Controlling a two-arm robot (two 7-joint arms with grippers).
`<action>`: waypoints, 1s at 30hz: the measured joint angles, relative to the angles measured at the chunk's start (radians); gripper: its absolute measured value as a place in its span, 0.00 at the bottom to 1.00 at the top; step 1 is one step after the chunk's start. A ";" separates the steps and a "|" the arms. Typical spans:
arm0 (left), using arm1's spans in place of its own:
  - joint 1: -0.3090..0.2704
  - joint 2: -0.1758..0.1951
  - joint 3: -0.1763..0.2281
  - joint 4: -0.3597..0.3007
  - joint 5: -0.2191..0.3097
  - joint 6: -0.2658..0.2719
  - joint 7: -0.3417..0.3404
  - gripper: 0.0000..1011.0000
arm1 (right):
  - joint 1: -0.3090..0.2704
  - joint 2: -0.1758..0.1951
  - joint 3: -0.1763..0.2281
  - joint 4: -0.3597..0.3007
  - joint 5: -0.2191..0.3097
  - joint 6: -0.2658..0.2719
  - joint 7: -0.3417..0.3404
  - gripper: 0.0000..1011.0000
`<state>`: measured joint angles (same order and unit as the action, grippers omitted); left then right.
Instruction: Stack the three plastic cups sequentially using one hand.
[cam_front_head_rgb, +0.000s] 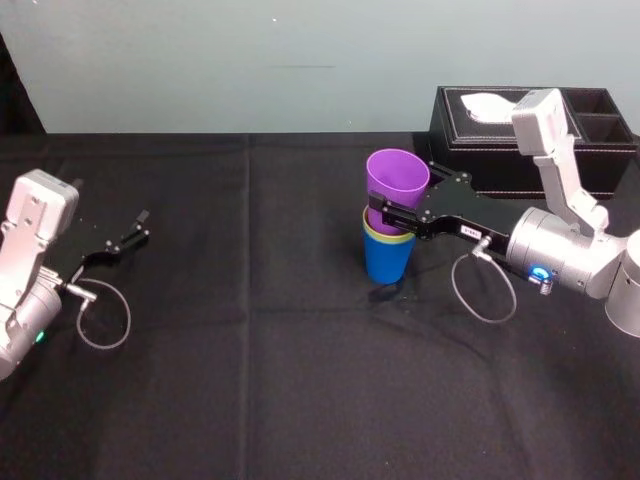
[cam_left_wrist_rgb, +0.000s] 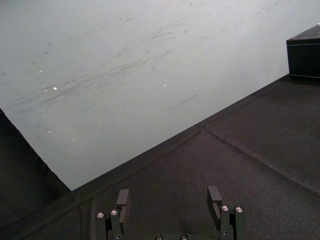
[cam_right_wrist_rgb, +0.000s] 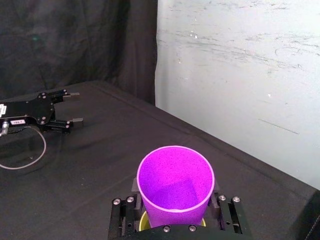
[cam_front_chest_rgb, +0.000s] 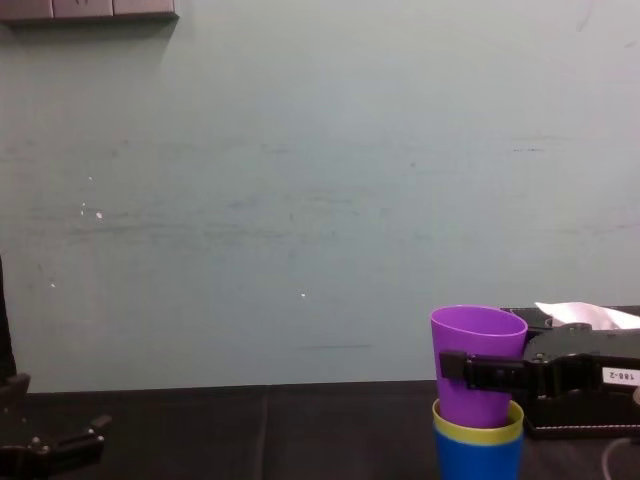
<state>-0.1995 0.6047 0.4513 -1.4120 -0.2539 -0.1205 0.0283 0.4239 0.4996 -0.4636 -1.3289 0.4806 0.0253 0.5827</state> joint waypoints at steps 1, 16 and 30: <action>0.000 0.000 0.000 0.000 0.000 0.000 0.000 1.00 | 0.000 0.000 0.000 0.000 0.000 0.000 0.000 0.74; 0.000 0.000 0.000 0.000 0.000 0.000 0.000 1.00 | 0.000 0.001 0.001 -0.003 0.002 -0.001 0.000 0.99; 0.000 0.000 0.000 0.000 0.000 0.000 0.000 1.00 | -0.063 -0.009 0.059 -0.045 -0.008 -0.029 -0.102 0.99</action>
<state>-0.1995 0.6047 0.4514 -1.4120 -0.2539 -0.1206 0.0283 0.3606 0.4907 -0.4046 -1.3737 0.4725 -0.0038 0.4804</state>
